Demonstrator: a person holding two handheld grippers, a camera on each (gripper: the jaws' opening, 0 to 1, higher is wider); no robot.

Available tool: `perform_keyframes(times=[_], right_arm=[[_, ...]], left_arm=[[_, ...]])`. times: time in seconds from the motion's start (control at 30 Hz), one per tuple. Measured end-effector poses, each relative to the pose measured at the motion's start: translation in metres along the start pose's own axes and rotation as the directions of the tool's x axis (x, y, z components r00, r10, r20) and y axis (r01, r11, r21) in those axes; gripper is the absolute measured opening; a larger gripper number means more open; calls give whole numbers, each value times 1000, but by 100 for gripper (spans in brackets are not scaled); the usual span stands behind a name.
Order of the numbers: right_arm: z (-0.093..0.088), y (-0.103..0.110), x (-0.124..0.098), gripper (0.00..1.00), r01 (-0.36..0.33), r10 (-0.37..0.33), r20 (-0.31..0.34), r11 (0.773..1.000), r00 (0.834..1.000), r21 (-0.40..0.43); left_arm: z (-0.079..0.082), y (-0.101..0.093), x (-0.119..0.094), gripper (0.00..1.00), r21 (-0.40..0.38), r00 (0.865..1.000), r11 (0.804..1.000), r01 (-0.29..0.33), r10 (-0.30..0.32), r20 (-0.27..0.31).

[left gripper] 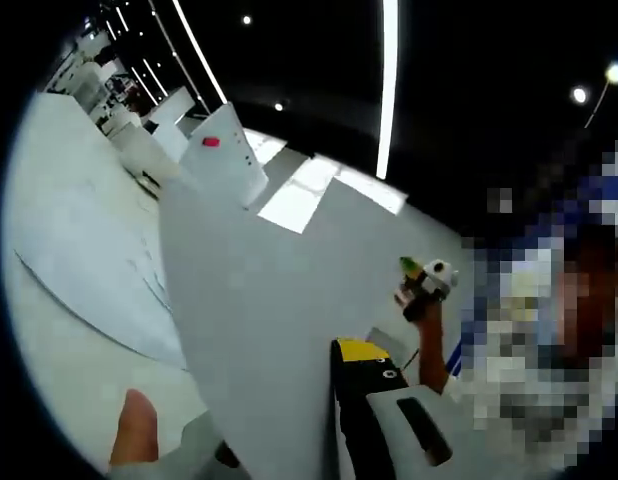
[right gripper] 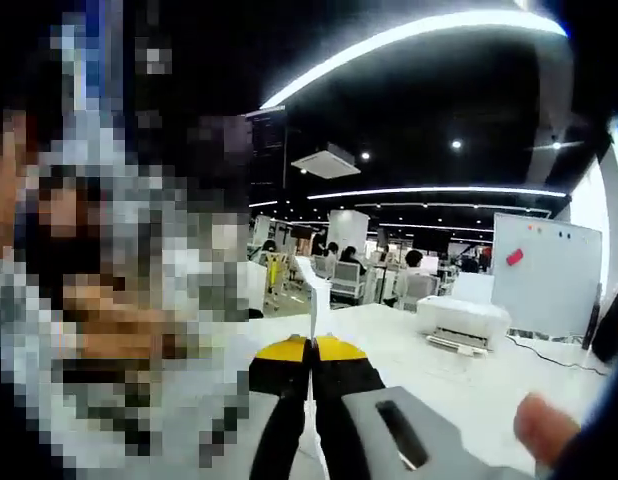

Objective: Organize the stack of printing papers by aligning and flattening the scattered papers on the table

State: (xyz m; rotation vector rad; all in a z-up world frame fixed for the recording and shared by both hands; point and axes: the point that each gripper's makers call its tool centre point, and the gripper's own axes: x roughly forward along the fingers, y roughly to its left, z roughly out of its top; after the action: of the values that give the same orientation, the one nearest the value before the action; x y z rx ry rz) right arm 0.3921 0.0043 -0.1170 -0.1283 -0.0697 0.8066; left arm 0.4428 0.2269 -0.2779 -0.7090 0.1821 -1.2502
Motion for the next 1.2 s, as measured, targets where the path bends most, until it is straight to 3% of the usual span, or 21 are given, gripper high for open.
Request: perform_keyframes(times=[0.17,0.3,0.53,0.8,1.0,1.2], right_arm=[[21,7,-4,0,-15,15,35,1000,999,-10],[25,7,-5,0,-15,15,42,1000,999,-11],[39,24,-11,0,-80,78,65,996,995,31],[64,58,-26,0,-230,215,133,968,967,104],[72,69,-31,0,-288,265,161,947,951,140],[67,74,-26,0,-319,291,162,930,943,184]], left_arm=[[2,2,-1,6,-4,1000,1000,-3,3,1],[2,2,-1,6,-4,1000,1000,-3,3,6],[5,5,-2,6,-16,1000,1000,-6,6,15],[4,3,-2,6,-20,1000,1000,-4,5,21],[4,3,-2,6,-25,1000,1000,-3,4,26],[5,3,-2,6,-25,1000,1000,-4,5,29]])
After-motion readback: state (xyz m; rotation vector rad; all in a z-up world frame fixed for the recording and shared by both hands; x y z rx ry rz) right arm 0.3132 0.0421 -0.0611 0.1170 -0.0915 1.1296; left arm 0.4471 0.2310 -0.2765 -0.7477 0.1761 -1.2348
